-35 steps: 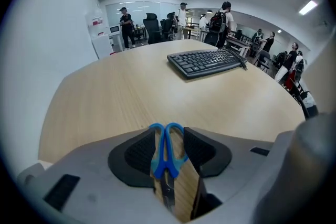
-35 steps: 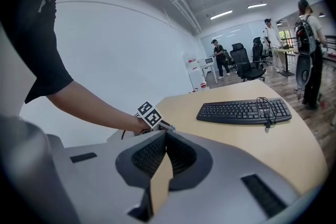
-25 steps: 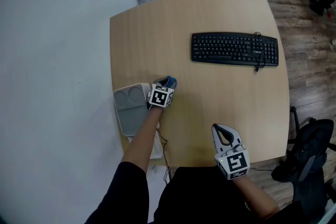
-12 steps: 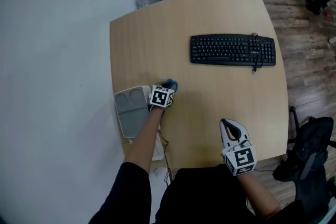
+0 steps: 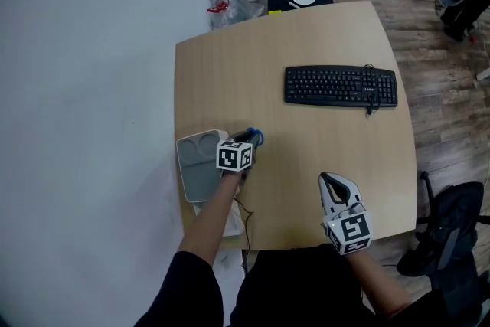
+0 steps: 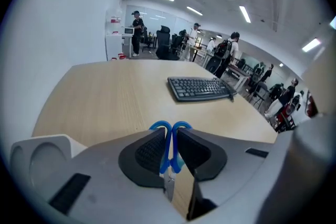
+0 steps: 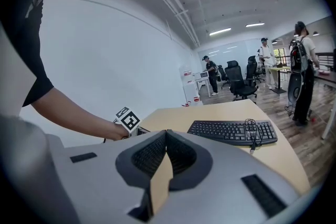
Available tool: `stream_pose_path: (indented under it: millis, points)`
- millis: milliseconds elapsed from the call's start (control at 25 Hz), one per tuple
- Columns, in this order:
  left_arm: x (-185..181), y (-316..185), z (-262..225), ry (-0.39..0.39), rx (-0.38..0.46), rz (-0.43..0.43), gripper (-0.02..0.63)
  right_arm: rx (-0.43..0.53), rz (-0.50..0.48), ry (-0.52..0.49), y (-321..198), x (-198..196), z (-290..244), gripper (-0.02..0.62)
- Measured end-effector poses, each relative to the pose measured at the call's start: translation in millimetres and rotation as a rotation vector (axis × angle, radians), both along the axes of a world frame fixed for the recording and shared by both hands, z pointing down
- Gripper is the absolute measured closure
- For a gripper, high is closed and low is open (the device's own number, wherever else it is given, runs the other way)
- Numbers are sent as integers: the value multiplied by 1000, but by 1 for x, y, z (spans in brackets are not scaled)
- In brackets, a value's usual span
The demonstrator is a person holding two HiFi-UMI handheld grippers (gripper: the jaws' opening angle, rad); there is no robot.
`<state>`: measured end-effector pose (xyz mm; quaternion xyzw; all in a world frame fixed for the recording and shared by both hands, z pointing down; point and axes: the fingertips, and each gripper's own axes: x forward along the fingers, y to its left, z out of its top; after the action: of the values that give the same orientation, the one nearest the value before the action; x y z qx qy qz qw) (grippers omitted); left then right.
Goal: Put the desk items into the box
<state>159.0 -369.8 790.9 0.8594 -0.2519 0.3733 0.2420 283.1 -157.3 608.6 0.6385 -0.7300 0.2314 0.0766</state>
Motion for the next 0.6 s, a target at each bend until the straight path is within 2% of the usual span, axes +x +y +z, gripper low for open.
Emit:
stream_pose_path:
  millis: [120, 320, 440, 600]
  points:
    - [1, 8, -30, 82, 18, -30, 531, 20, 5, 24, 7, -3, -9, 535]
    - [-5, 31, -74, 149, 85, -7, 531, 68, 46, 69, 29, -5, -37, 535]
    - [-13, 38, -104, 205, 117, -28, 531, 95, 56, 97, 38, -10, -50, 535]
    - [-22, 60, -139, 265, 161, -30, 531, 113, 59, 108, 55, -29, -60, 535]
